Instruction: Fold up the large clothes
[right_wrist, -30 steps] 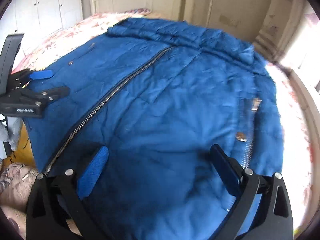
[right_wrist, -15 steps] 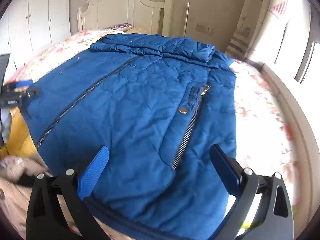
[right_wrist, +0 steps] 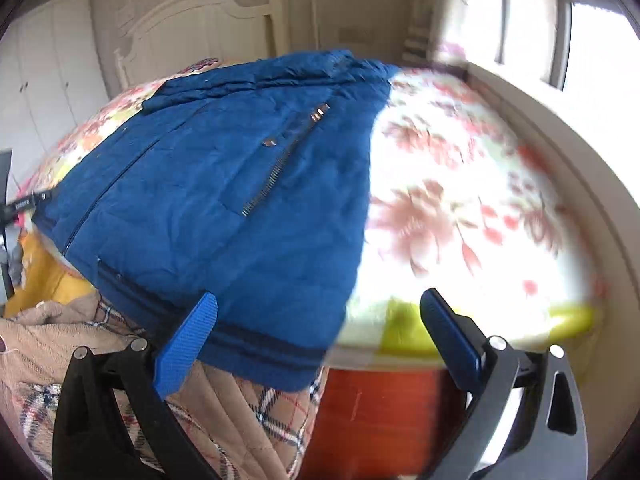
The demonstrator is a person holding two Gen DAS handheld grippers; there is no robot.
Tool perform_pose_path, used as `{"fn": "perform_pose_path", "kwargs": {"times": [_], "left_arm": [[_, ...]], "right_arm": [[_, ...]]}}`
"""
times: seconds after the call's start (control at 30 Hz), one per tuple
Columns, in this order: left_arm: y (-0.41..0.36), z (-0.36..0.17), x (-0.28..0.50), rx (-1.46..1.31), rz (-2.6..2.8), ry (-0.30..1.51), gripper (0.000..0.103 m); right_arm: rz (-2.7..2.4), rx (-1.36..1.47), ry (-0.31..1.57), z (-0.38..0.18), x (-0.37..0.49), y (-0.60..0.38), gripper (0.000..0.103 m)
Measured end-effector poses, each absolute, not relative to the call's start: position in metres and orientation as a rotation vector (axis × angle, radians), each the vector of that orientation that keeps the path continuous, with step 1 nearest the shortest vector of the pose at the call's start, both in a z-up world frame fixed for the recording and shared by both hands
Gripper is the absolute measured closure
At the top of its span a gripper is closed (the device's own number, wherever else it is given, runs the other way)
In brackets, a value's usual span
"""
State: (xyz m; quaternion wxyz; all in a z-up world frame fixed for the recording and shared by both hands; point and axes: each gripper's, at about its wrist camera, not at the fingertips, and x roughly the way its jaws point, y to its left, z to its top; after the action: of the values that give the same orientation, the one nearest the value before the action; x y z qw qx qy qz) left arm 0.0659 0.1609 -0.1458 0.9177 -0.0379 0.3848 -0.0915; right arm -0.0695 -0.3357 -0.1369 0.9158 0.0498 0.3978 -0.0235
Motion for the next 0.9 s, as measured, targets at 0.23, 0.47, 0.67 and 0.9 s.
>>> {"fn": "perform_pose_path", "kwargs": {"times": [0.23, 0.47, 0.67, 0.9], "left_arm": [[0.142, -0.144, 0.055, -0.062, -0.343, 0.793, 0.004], [0.135, -0.146, 0.072, -0.021, -0.322, 0.826, 0.006], [0.124, -0.147, 0.064, 0.060, -0.346, 0.830, 0.039], [0.130, -0.129, 0.048, -0.010, -0.466, 0.770, 0.081]], "right_arm": [[-0.007, 0.078, 0.800, -0.135, -0.060, -0.312, 0.036], [-0.026, 0.067, 0.815, -0.136, -0.051, -0.308, 0.030], [0.005, 0.022, 0.807, -0.136, -0.048, -0.303, 0.053], [0.067, 0.080, 0.716, -0.130, -0.057, -0.310, 0.087]]}}
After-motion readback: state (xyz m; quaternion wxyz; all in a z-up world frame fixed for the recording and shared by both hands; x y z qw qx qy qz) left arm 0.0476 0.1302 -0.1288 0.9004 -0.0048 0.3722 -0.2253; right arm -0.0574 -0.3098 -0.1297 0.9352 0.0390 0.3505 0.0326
